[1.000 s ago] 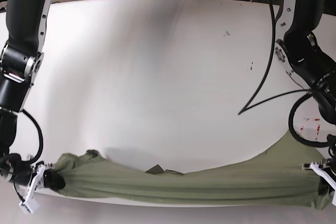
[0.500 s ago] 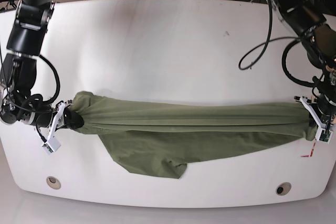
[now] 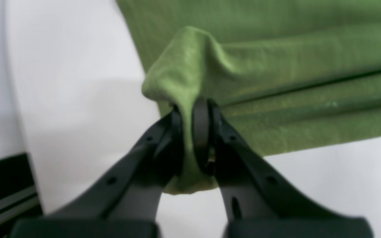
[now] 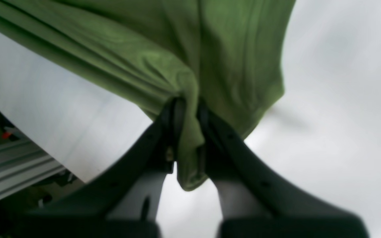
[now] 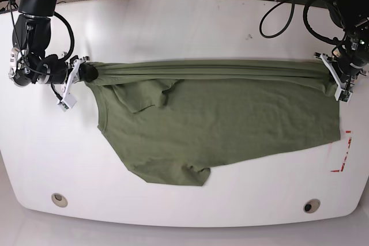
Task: Fold the T-shirt properly
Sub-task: 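Pull both grippers back to lay the shirt flat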
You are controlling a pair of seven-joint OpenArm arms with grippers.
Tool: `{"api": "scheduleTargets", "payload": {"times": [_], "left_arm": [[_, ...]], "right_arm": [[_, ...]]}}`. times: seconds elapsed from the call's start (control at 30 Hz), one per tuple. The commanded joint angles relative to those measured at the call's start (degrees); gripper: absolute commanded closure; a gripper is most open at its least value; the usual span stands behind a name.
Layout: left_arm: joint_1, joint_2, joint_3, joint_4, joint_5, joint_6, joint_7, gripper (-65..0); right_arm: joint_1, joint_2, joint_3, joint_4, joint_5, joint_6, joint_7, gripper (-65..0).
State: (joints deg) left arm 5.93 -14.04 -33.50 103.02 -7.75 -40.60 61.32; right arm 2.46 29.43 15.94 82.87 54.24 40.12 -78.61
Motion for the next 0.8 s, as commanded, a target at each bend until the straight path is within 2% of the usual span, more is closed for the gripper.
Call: {"api": "scheduleTargets", "payload": {"times": [0.0, 0.2, 0.4, 0.53, 0.63, 0.67, 0.77], "left_arm": [[0.62, -1.56, -0.57, 1.2, 1.2, 0.6, -1.06, 0.0], [2.11, -1.65, -2.5, 0.93, 1.2, 0.6, -1.14, 0.0], [1.93, -2.18, -2.42, -1.35, 1.37, 0.6, -1.14, 0.0], [1.85, -4.11, -2.15, -4.34, 1.29, 0.6, -1.14, 0.0], [2.02, -4.55, -2.06, -6.63, 1.29, 0.6, -1.14, -1.9], [2.11, -4.99, -2.06, -7.07, 1.29, 0.6, -1.14, -5.3], [2.11, -6.13, -2.06, -8.03, 1.29, 0.6, -1.14, -20.6]], "right_arm": [[-0.74, 0.33, 0.71, 4.12, 0.05, -0.12, 0.59, 0.0], [-2.94, -1.17, 0.45, 6.14, -0.04, -0.12, 0.59, 0.0], [-2.85, -0.99, -1.13, 5.88, -0.13, -0.12, 0.59, -0.2], [-2.94, -0.73, -2.36, 5.7, -0.39, -0.12, 0.59, -6.2], [-4.7, -0.73, -2.36, 6.23, -0.04, -0.12, 0.5, -15.2], [-5.23, -0.73, -2.36, 6.23, -0.04, -0.12, 0.5, -18.9], [-5.67, -0.73, -2.36, 6.14, -0.39, -0.12, 0.5, -31.9]]}}
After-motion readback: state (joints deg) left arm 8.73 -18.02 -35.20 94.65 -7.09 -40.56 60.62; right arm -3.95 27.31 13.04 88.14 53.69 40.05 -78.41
